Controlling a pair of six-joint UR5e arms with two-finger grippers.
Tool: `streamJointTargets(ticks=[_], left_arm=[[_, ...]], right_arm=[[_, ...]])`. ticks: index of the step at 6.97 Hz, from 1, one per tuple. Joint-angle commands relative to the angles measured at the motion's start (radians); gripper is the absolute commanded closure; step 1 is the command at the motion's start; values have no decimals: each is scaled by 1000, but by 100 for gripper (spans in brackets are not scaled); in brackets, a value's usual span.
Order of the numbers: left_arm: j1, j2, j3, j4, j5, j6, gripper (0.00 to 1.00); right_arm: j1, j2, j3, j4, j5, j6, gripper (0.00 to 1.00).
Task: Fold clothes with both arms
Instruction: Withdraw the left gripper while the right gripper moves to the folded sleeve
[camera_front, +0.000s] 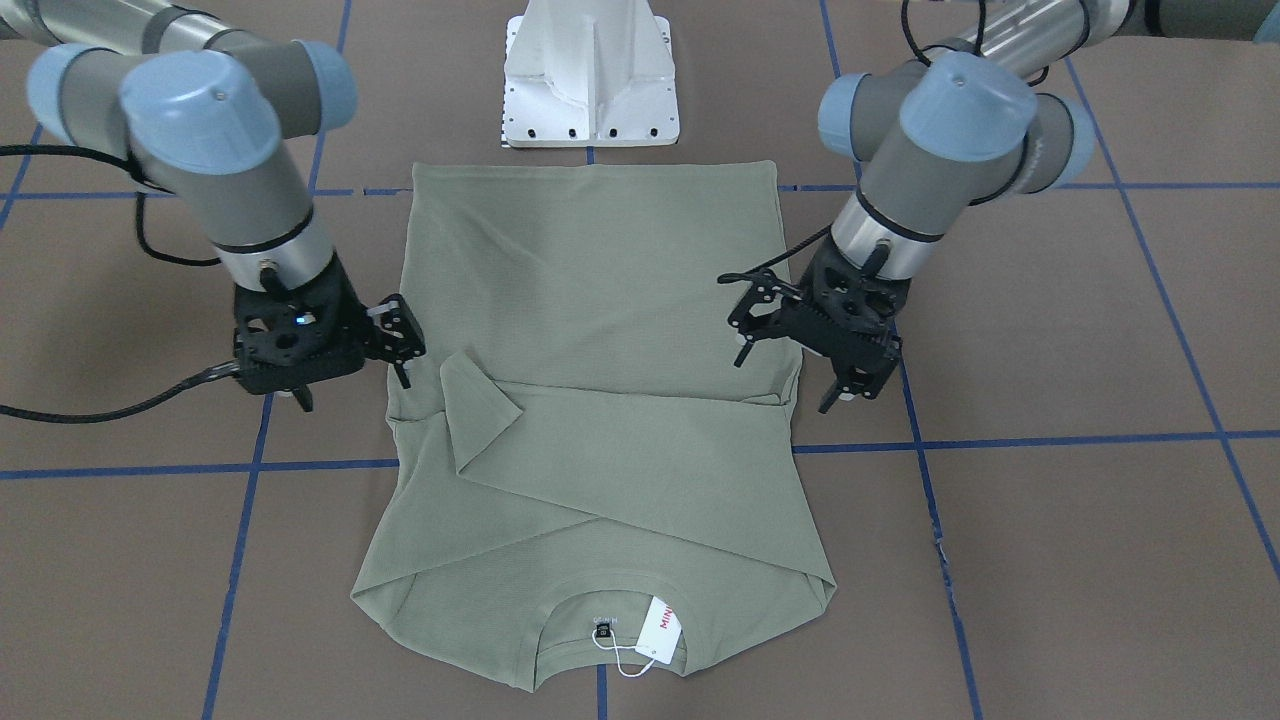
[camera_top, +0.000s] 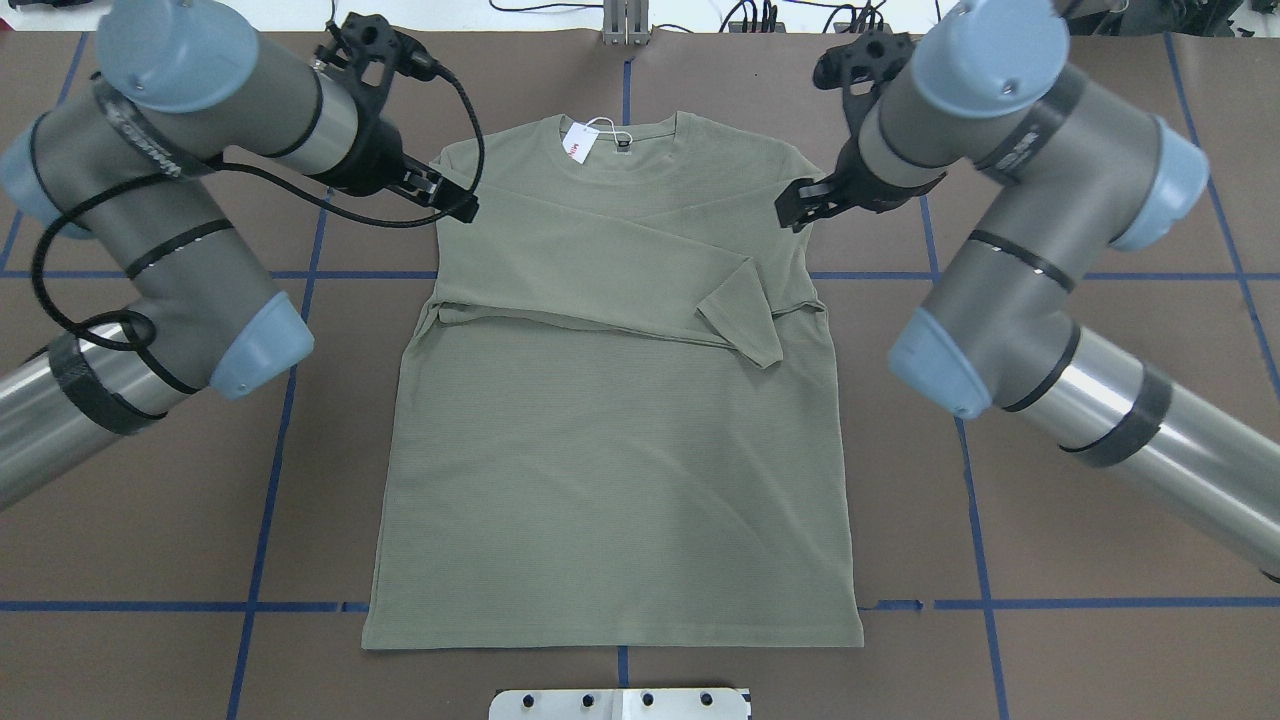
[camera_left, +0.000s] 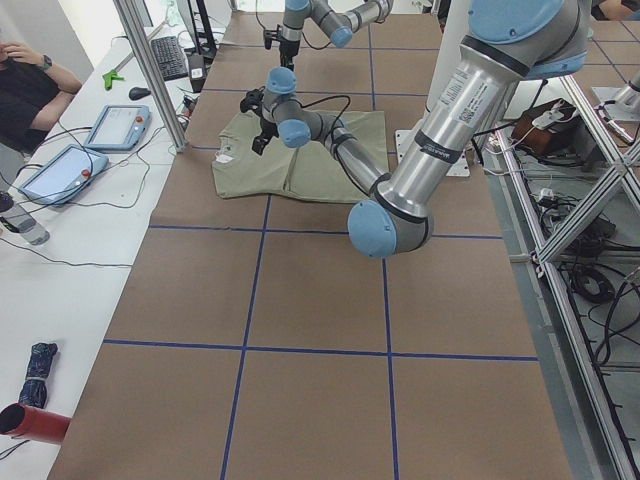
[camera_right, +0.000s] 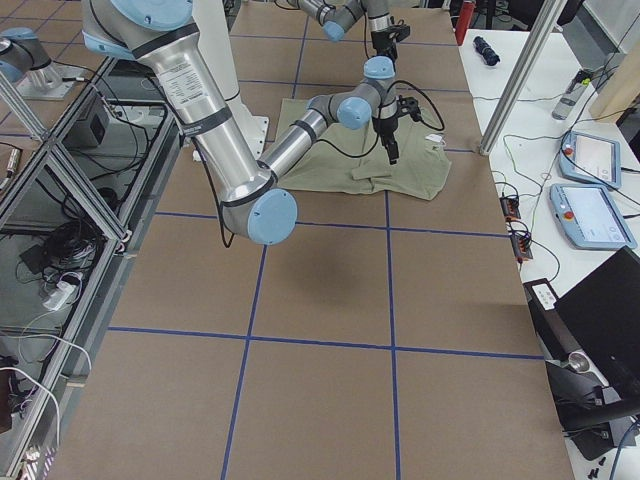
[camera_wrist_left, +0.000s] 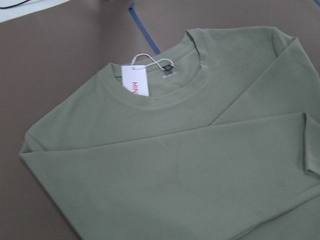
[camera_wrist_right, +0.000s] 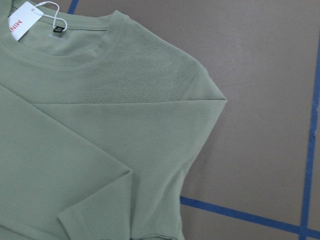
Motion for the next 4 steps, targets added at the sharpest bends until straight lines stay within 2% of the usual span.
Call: streamJointTargets(ticks=[1, 3, 4], left_arm=[[-54, 56, -9, -26, -89, 79, 0], [-54, 83, -9, -61, -89, 73, 0], [-52, 92, -9, -76, -89, 71, 0]], right_arm=[[-146, 167, -193, -2, -175, 138, 10], [-222, 185, -264, -2, -276, 152, 22], [-234, 185, -284, -2, -299, 151, 24]])
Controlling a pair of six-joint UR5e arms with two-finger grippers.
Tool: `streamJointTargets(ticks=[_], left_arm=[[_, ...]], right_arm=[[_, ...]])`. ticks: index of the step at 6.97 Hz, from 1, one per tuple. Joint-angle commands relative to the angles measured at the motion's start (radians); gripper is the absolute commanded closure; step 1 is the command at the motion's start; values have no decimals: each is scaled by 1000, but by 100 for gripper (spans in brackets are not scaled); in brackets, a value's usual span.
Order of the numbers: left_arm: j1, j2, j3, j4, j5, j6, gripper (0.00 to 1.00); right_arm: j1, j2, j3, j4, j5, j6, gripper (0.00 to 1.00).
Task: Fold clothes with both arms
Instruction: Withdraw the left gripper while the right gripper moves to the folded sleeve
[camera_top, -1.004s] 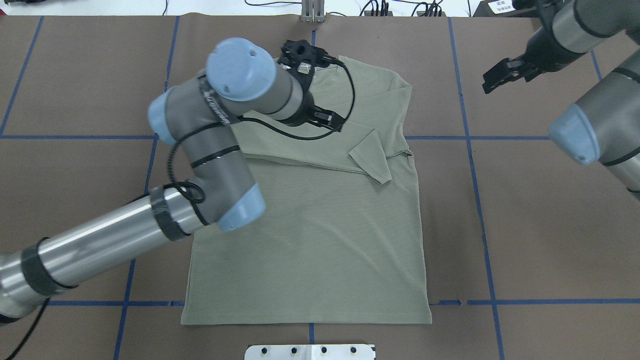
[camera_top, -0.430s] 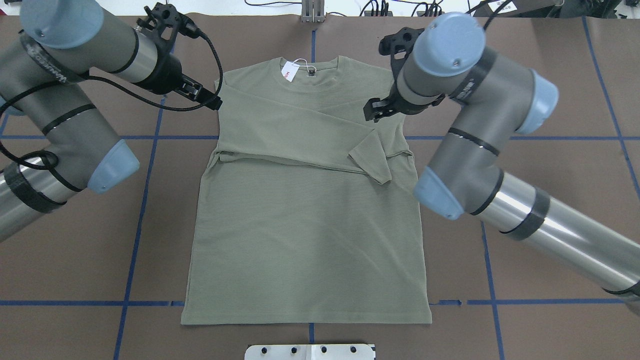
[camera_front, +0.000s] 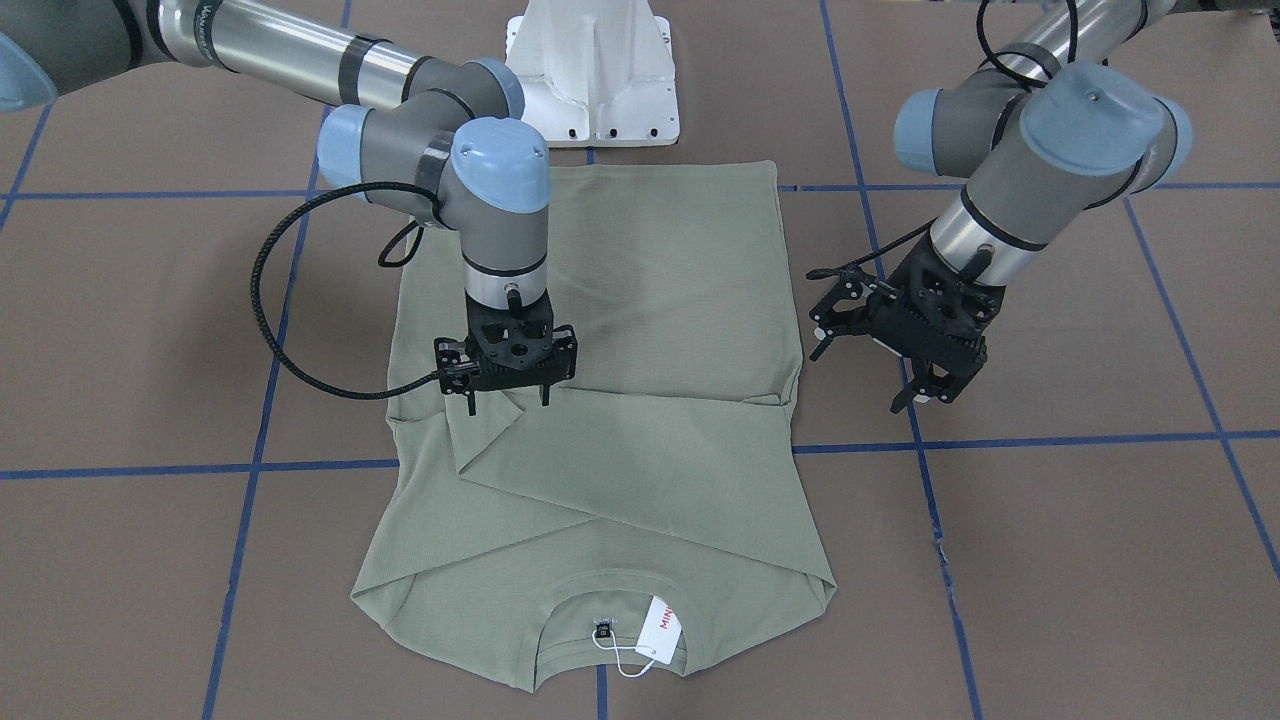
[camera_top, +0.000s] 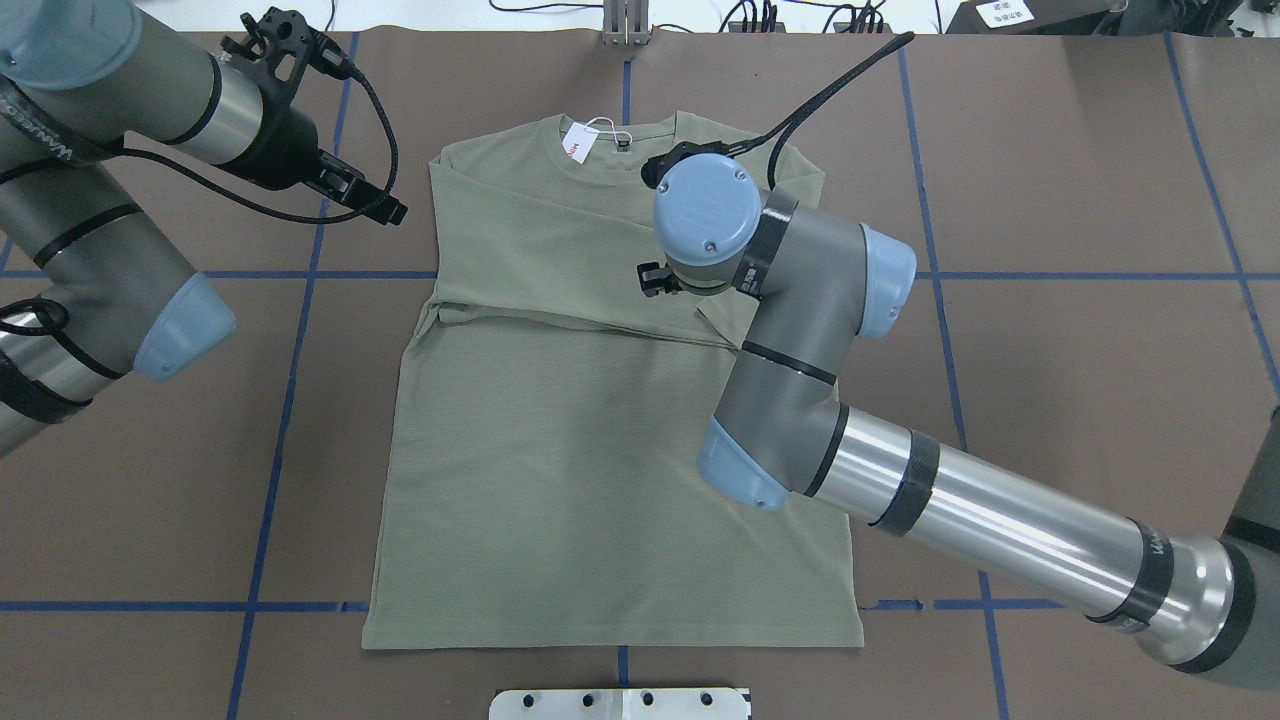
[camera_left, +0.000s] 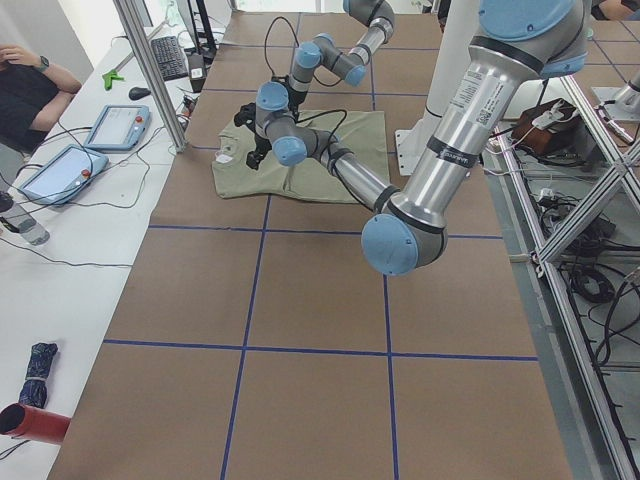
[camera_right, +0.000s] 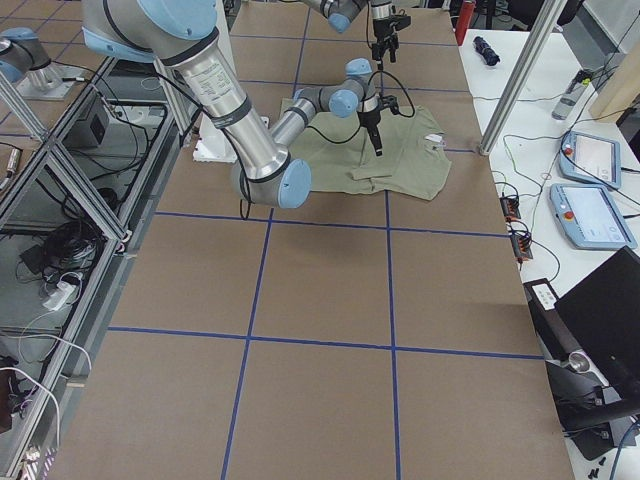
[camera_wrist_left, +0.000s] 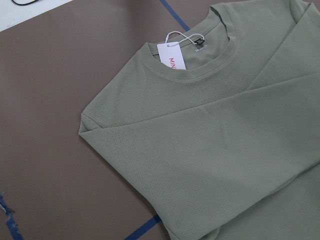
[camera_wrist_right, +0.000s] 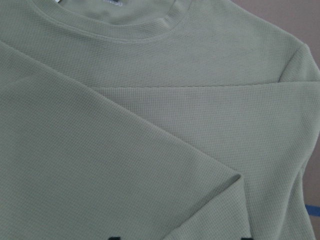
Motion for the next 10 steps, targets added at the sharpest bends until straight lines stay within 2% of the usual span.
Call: streamJointTargets(ticks=[1, 4, 6, 7, 8, 10], left_arm=[[0, 16, 0, -25, -2, -1, 0], [0, 20, 0, -27, -2, 1, 0], [2, 20, 0, -27, -2, 1, 0], [2, 20, 1, -27, -2, 1, 0], [2, 20, 1, -27, -2, 1, 0], [3, 20, 3, -27, 0, -6, 0]], right_arm=[[-34, 11, -55, 0, -63, 2, 28], [-43, 6, -57, -2, -72, -4, 44], [-46, 6, -75, 0, -74, -8, 50], [-45, 6, -75, -2, -74, -11, 65], [-45, 7, -74, 0, -74, -11, 100], [-33, 4, -62, -2, -77, -18, 100]])
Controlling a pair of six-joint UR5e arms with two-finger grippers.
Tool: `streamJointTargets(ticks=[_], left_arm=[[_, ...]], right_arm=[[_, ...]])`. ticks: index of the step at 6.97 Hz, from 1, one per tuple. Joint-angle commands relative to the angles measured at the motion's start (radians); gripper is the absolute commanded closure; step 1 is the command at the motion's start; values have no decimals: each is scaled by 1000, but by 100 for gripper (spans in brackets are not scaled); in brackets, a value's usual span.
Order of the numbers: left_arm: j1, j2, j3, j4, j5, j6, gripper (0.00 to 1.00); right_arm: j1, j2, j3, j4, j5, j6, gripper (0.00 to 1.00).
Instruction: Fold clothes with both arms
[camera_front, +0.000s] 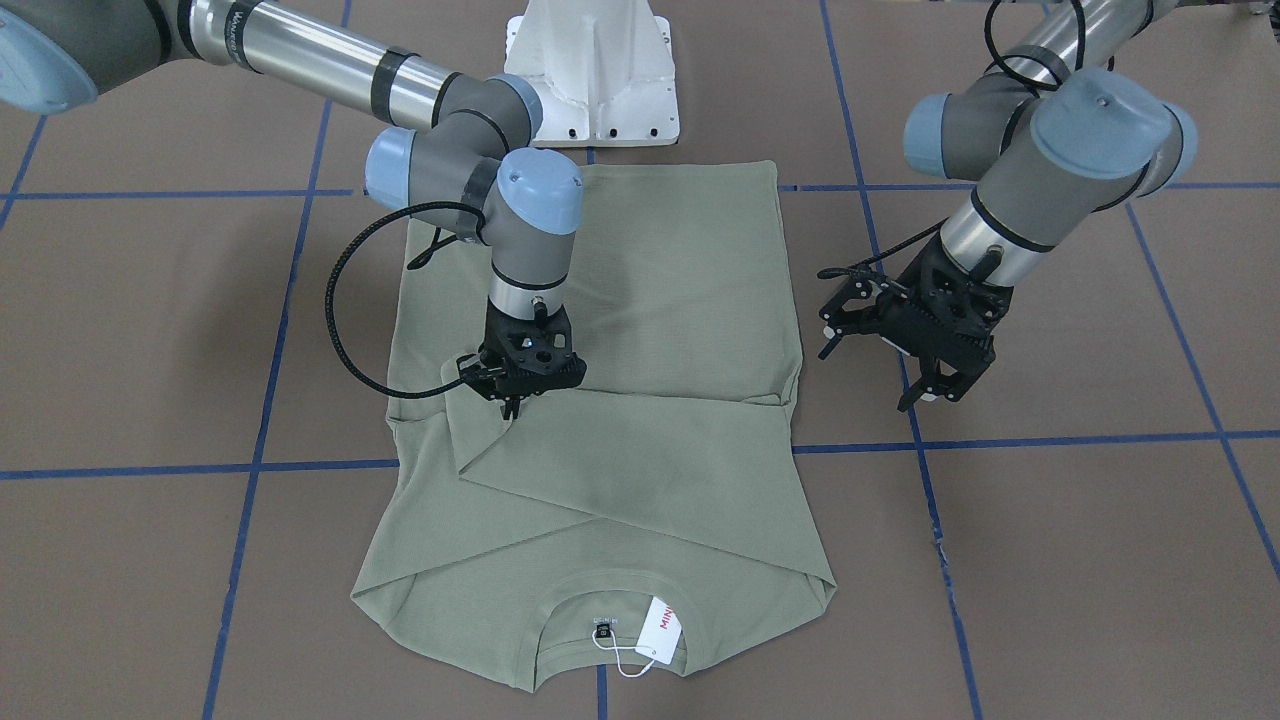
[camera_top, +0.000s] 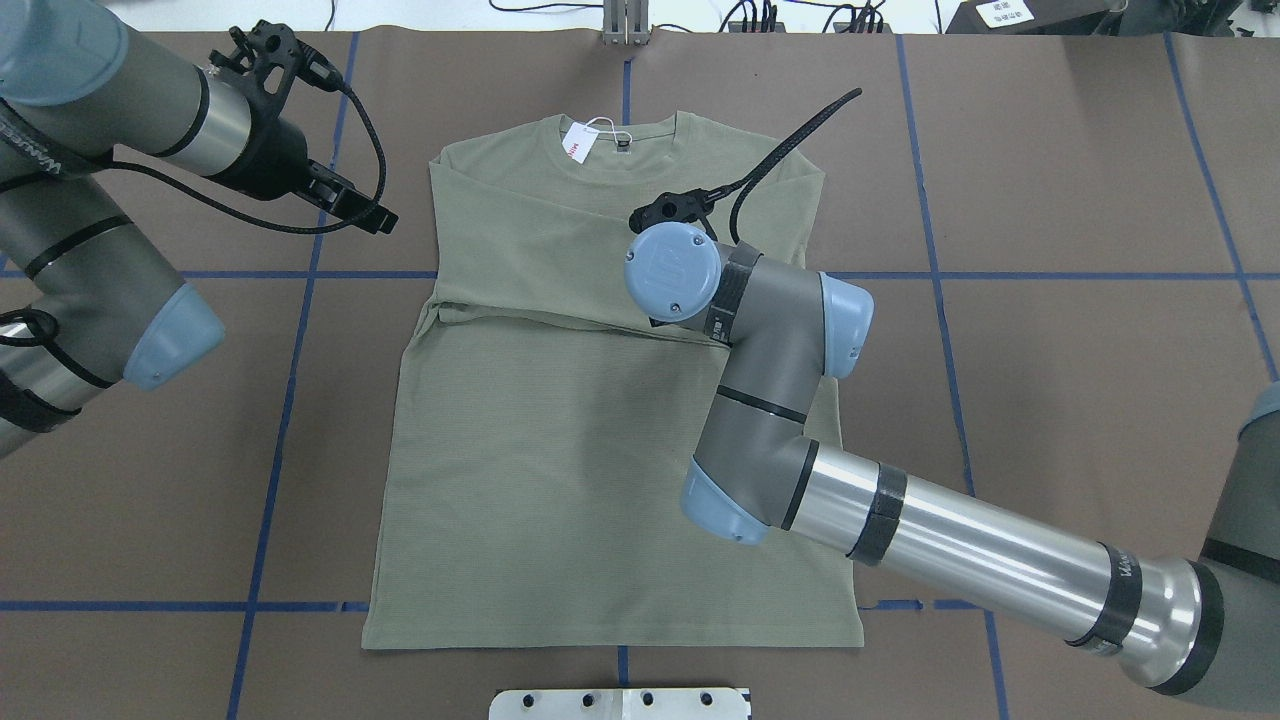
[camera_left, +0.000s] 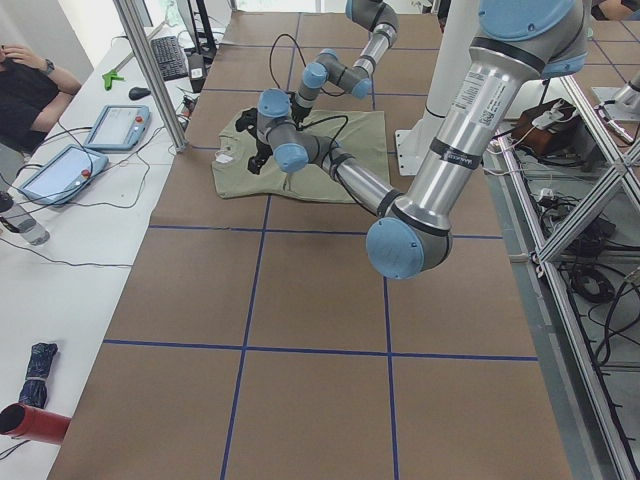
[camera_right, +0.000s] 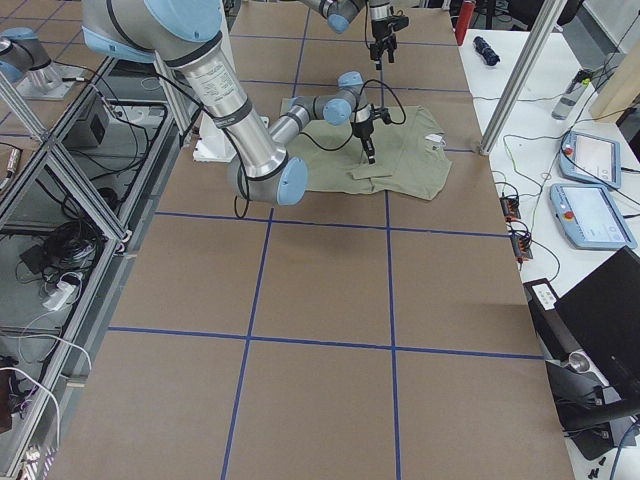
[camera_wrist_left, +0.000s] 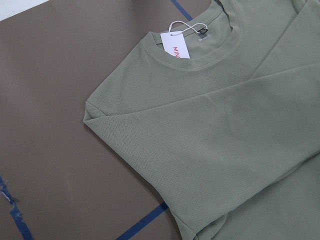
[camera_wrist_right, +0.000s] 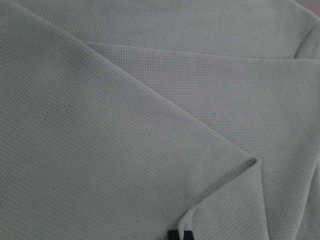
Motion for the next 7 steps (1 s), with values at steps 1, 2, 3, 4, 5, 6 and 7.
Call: streamJointTargets(ticks=[1, 2, 3, 4, 5, 6, 7], left_arm=[[1, 0, -1, 0, 1, -12, 0], [3, 2, -1, -9, 2, -20, 0], [4, 2, 8, -30, 4, -41, 0], [4, 2, 10, -46, 4, -63, 0], [6, 0, 8, -46, 4, -80, 0], [6, 0, 8, -46, 4, -80, 0], [6, 0, 7, -46, 4, -80, 0]], right_arm=[[20, -10, 14, 0, -1, -9, 100], [40, -55, 56, 0, 1, -48, 100], [64, -101, 102, 0, 2, -112, 100], [84, -155, 141, 1, 7, -160, 100], [94, -181, 161, 3, 4, -205, 100], [101, -189, 161, 4, 2, -228, 100], [103, -203, 161, 10, 1, -243, 100]])
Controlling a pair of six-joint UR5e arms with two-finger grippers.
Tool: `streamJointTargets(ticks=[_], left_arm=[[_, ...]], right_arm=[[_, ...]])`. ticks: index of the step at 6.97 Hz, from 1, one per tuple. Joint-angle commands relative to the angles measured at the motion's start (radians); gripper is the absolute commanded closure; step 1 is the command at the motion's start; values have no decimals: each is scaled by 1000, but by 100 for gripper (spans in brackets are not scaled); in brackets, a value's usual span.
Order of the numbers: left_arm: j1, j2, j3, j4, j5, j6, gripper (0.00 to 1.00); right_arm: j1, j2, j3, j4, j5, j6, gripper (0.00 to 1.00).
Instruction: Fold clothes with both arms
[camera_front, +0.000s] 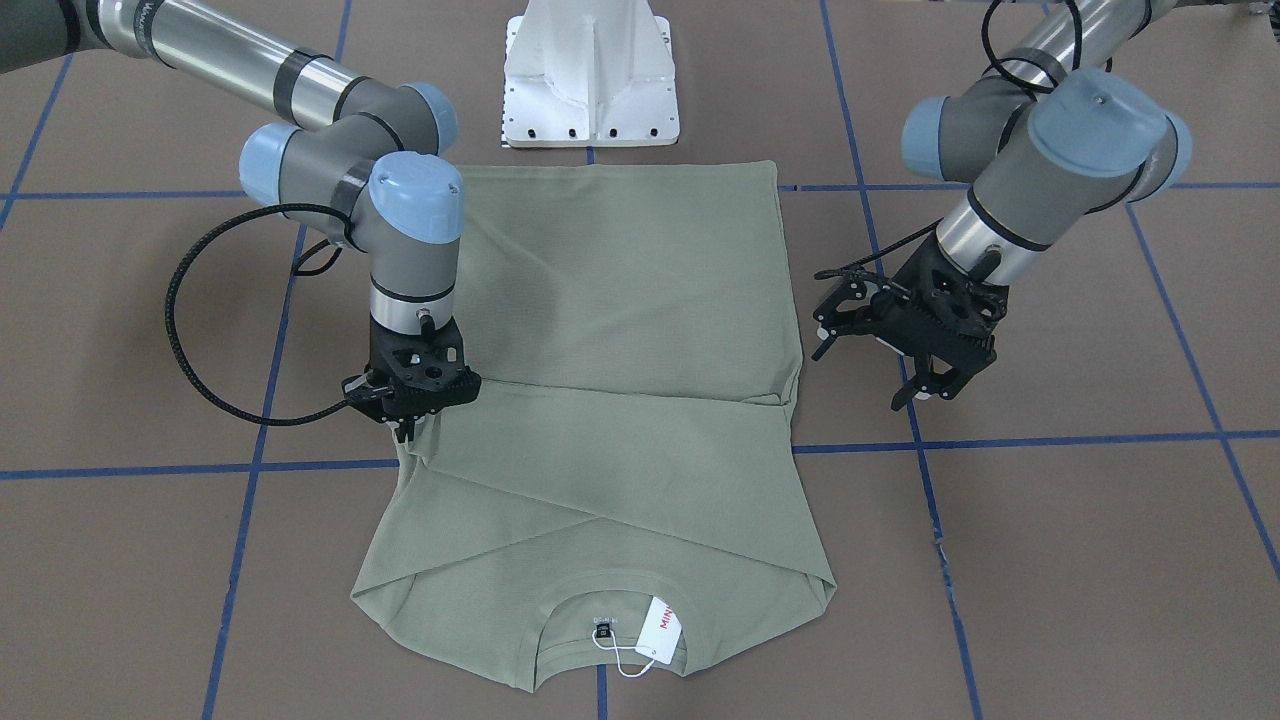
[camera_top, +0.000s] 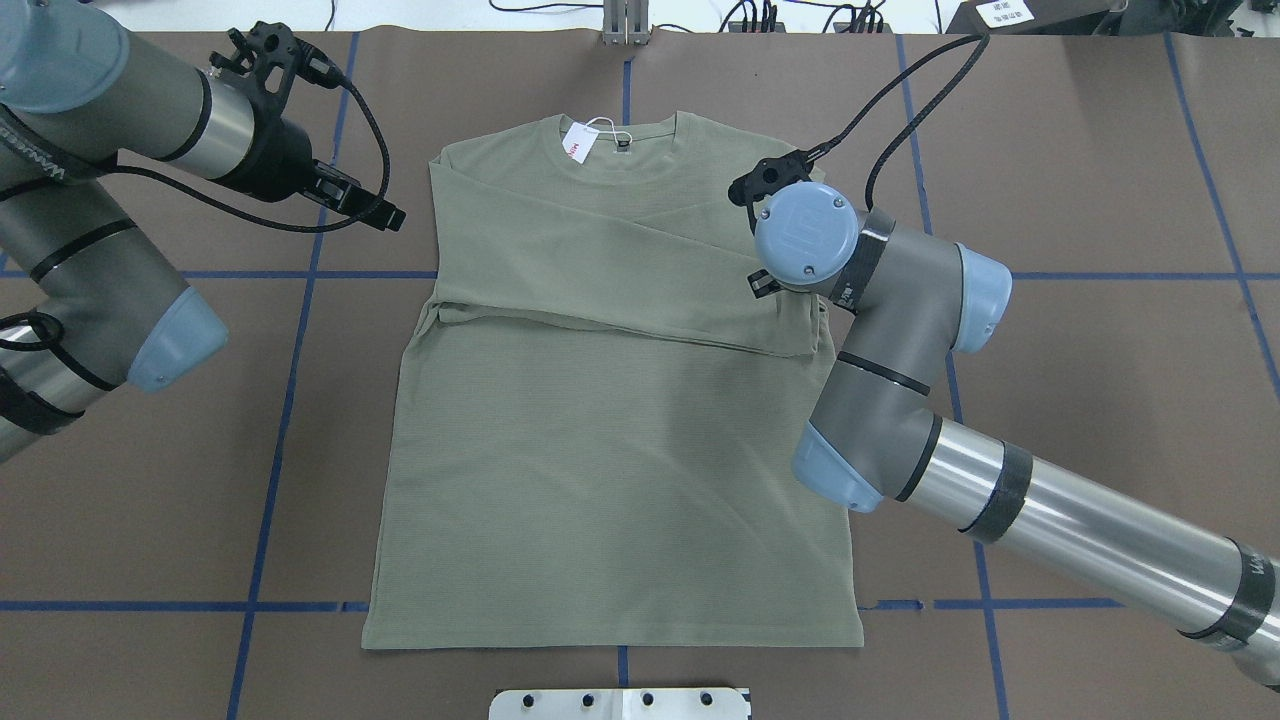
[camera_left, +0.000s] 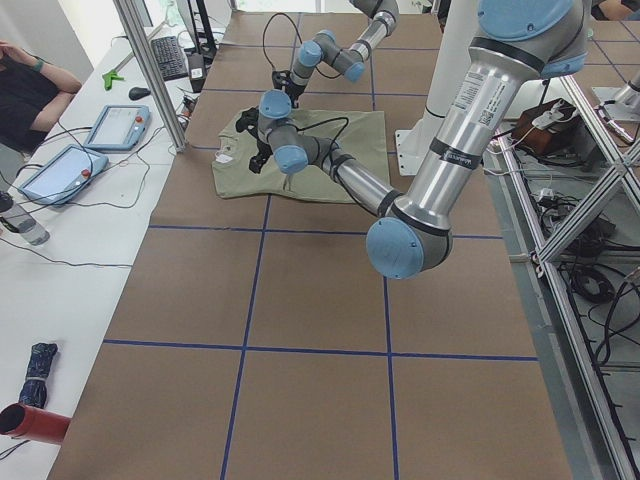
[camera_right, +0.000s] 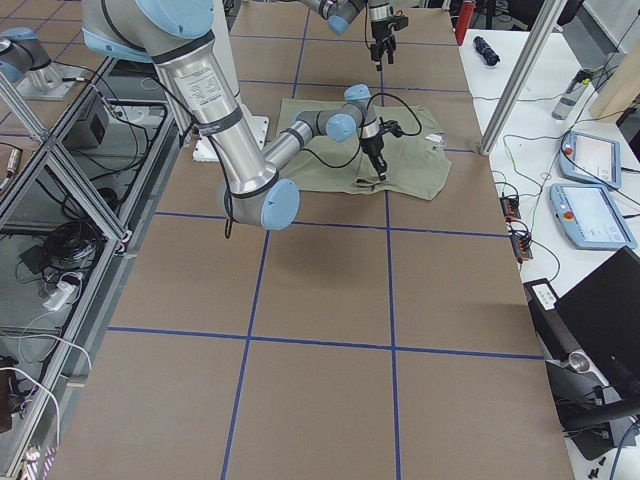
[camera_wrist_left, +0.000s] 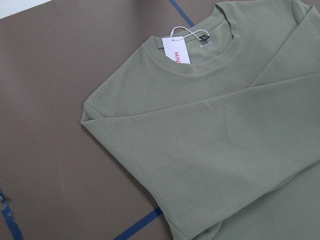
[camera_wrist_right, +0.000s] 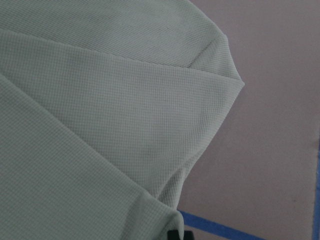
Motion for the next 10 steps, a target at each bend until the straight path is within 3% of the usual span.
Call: streamJointTargets(ticks=[1, 2, 3, 4, 5, 7, 9, 10], left_arm=[[0, 0, -1, -1, 0, -3, 0], [0, 0, -4, -1, 0, -3, 0], [0, 0, -7, -1, 0, -6, 0], [2, 0, -10, -2, 0, -30, 0], [2, -2, -20, -1, 5, -56, 0], [31, 26, -65, 1, 11, -221, 0], [174, 206, -293, 1, 209, -431, 0], [213, 262, -370, -1, 215, -538, 0]], right_arm=[[5, -21, 4, 8, -2, -25, 100], [7, -21, 2, 10, 0, -25, 79], [8, -21, 5, 13, 1, -22, 14], [16, -22, 36, 12, 6, -9, 0], [25, -33, 75, 10, 61, 2, 0], [22, -106, 243, 10, 159, 198, 0], [-31, -256, 458, 24, 208, 429, 0], [-89, -333, 500, 159, 199, 581, 0]])
